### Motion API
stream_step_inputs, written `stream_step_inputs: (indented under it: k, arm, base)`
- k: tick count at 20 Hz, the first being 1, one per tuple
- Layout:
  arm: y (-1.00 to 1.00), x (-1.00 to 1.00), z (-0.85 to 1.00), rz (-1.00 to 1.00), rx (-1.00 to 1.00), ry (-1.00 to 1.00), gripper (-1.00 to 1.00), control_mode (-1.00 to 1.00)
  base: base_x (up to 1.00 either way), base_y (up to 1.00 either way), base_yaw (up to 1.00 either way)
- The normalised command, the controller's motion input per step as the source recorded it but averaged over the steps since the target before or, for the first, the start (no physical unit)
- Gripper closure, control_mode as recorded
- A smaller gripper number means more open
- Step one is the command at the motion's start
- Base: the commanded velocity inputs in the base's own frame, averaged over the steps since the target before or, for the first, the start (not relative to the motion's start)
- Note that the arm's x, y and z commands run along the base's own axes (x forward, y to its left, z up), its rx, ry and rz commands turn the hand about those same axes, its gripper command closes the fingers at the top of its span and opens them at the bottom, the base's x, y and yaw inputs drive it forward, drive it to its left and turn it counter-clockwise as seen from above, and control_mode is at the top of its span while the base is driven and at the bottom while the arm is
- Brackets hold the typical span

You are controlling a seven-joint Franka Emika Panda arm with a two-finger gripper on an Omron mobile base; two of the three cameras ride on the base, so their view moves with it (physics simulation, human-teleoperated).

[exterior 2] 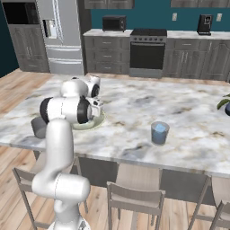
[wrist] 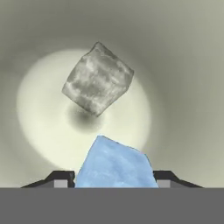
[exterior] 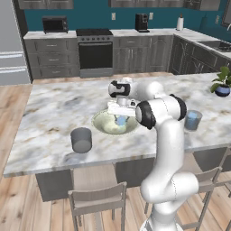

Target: There are four ice cubes in the ice bowl. Place two ice cubes in each glass of water.

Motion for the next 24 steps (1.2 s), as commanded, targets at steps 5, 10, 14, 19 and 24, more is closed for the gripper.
stream_step_inputs:
  k: [5, 10, 14, 19, 24]
  arm:
    - [0.6, -0.51, 0.81, 0.01, 0.0, -0.17, 1.0, -1.0]
    - [0.85, -0.63, 0.96, 0.05, 0.0, -0.07, 1.0, -1.0]
    - [0.98, -0.78, 0.79, 0.09, 0.0, 0.0, 1.0, -1.0]
    - [1.0, -0.31, 0.22, 0.07, -0.03, 0.0, 1.0, -1.0]
    - [0.79, 0.01, -0.17, 0.0, -0.17, 0.0, 1.0, -1.0]
  base:
    - [0.0, 0.0, 0.0]
    - [0.0, 0.0, 0.0]
    - [0.0, 0.0, 0.0]
    - [0.0, 0.0, 0.0]
    - [0.0, 0.0, 0.0]
